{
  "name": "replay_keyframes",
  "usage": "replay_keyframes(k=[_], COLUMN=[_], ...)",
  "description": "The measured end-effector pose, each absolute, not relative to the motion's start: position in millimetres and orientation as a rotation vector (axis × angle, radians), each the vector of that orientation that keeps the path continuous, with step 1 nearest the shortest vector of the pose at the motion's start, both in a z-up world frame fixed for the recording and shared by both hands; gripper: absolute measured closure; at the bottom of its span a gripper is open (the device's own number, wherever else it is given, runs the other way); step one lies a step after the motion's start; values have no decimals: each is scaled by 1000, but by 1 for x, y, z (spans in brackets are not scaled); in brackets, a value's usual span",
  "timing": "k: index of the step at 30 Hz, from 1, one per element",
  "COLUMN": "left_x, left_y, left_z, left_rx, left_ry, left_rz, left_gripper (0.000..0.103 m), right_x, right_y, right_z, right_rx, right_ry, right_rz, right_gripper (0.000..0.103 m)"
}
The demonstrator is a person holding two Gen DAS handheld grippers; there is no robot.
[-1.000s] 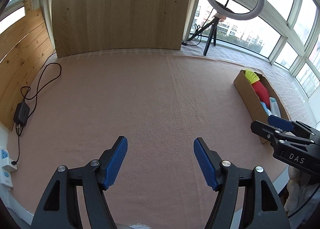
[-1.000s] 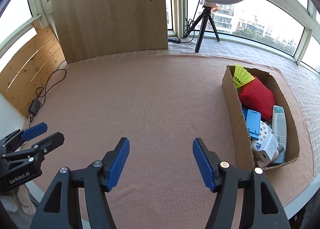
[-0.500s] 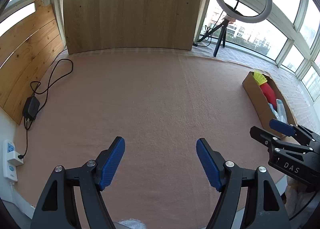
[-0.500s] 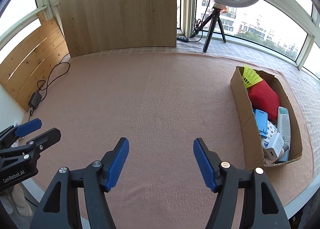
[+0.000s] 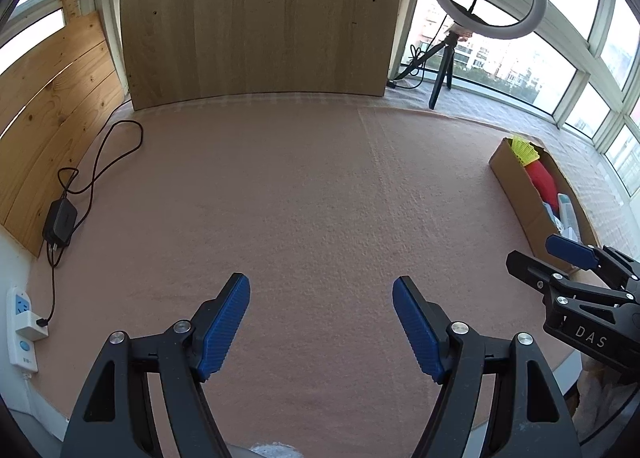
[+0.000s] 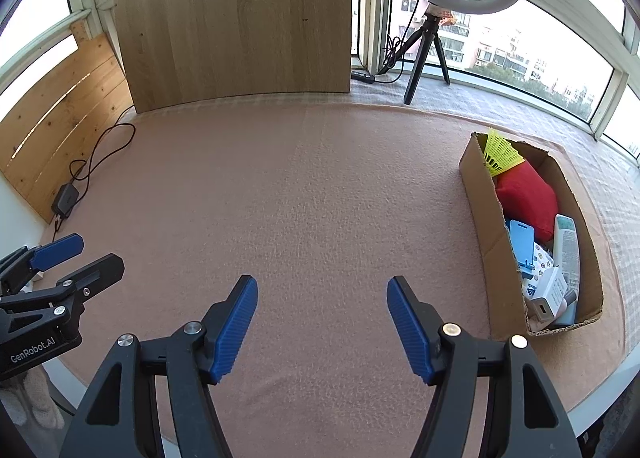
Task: Organize objects
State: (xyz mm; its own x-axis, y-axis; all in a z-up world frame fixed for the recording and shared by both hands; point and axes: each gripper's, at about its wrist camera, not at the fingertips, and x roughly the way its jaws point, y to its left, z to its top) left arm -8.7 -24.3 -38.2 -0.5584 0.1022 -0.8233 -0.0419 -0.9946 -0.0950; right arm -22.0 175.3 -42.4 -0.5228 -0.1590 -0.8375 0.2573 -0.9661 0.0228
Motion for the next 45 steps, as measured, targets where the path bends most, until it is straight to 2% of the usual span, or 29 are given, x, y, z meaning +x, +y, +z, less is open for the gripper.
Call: replay_keyframes(k=[45], left_x=[-18], left_y=[-15], left_z=[-49], left_rx=[-1454], left_ry=[-81], left_rz=[2693], left_gripper=[26], right_x=[-29], right_y=[180], right_z=[-58], right_rx=[1456], right_ry=[180], right_rz=[-2523], right_gripper=[39])
